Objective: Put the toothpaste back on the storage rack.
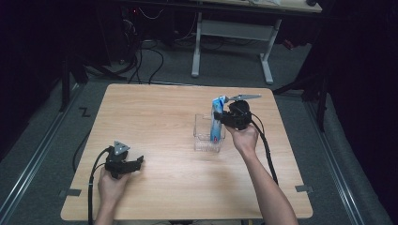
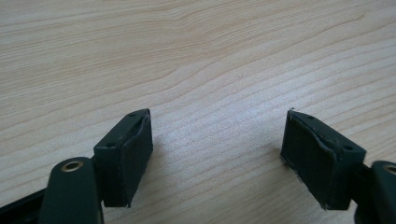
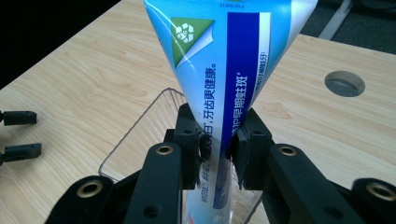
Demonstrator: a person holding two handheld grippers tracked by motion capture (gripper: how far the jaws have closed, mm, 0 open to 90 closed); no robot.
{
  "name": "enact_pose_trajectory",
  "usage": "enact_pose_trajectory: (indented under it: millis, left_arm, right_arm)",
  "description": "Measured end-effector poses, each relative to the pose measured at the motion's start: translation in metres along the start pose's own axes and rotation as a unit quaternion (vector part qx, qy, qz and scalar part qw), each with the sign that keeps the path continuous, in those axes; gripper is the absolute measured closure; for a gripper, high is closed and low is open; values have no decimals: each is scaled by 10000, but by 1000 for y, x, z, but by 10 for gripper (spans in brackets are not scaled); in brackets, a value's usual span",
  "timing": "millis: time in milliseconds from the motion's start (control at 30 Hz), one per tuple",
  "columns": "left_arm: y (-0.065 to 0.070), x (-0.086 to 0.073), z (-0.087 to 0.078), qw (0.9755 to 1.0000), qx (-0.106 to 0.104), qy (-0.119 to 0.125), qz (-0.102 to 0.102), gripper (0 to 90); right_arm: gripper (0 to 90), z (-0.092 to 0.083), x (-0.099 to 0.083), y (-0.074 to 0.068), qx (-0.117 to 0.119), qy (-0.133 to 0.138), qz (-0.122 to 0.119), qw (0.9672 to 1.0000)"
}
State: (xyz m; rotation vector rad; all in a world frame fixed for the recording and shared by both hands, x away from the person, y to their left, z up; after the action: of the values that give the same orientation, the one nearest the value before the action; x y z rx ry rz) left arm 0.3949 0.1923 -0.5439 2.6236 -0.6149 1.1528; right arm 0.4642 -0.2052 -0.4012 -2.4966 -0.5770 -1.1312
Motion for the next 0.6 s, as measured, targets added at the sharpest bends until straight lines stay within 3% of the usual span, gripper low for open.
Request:
enact_pose_trajectory:
  millis: [600]
  left_arm:
    - [0, 0, 0, 10000, 1, 0, 0, 249]
  right_arm:
    - [735, 7, -10, 6, 34, -127, 205, 9997]
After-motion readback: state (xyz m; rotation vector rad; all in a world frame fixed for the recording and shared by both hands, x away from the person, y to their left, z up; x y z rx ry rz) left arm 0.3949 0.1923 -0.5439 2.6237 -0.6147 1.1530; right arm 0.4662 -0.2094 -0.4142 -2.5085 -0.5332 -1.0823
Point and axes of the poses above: each handheld gripper's, and its own axes: z roughly forward along the jaws, x roughly out of its top, y roughly to its right, the point moved 1 cm from there along z, roughly forward along the jaws, and after that the axes turned 1 degree about -x, right-handed, at the moved point
